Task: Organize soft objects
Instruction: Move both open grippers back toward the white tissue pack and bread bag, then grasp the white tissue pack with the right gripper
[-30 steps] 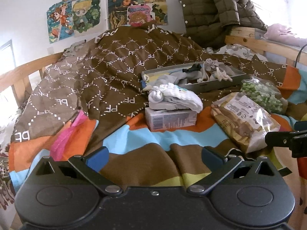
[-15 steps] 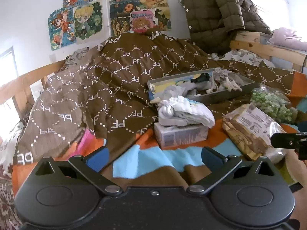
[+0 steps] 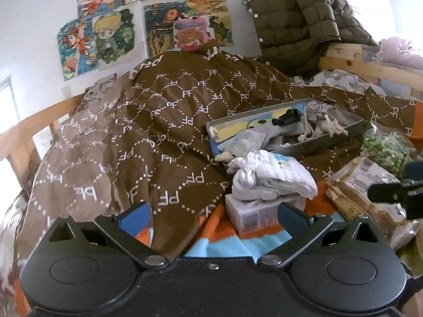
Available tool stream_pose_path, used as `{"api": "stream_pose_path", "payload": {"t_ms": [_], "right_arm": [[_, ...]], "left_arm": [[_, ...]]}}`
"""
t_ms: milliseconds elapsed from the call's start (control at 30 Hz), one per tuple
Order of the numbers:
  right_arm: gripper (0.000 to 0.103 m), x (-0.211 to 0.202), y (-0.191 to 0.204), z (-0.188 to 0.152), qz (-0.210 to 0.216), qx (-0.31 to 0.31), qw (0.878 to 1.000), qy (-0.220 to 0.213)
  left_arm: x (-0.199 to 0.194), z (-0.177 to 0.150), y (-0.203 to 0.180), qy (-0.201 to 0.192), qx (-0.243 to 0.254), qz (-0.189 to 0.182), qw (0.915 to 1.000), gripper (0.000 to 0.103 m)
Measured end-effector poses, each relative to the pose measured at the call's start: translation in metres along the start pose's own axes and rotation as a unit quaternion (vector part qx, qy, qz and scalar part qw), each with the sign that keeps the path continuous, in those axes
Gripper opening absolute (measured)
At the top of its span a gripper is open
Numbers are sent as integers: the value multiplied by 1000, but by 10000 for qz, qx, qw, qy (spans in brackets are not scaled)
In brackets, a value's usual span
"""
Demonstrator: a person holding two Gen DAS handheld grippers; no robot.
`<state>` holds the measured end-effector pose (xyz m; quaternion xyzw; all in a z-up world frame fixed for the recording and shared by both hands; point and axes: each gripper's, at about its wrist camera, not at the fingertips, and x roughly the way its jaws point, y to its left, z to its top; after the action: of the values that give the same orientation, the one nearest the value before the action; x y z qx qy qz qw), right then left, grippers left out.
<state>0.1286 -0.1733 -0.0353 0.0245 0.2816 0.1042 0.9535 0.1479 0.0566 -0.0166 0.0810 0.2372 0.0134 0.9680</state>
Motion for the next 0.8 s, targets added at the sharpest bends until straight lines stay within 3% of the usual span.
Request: {"api": "stream_pose_path", "payload": {"t_ms": [433,800], "right_arm": [[102,77,8,58,240,-79,9994,-238],[102,137,31,88,1239,-310,9917,136]], "left_arm": [[43,22,3,13,745,-368,9965,102],[81,17,14,302,728,-893,9929,101]]}}
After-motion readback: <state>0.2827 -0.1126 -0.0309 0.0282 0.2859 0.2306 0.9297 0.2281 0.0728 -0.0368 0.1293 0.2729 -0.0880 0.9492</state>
